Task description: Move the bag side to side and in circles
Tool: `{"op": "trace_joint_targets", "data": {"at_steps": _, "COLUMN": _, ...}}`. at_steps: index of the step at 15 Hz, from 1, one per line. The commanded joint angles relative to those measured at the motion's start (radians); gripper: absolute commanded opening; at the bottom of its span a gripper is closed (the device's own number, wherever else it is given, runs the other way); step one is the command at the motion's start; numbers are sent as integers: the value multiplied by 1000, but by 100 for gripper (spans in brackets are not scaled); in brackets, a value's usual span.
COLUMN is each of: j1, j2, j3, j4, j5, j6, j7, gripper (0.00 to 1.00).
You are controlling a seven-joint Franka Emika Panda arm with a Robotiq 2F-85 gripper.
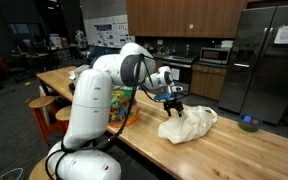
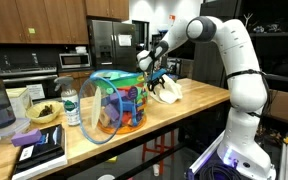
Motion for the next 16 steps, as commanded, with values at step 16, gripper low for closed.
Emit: {"op": "trace_joint_targets", "data": {"at_steps": 16, "j1": -38, "j2": -84, "j3": -78, "j4": -19, "j5": -259, "j6": 242, "j7": 323, "gripper": 100}}
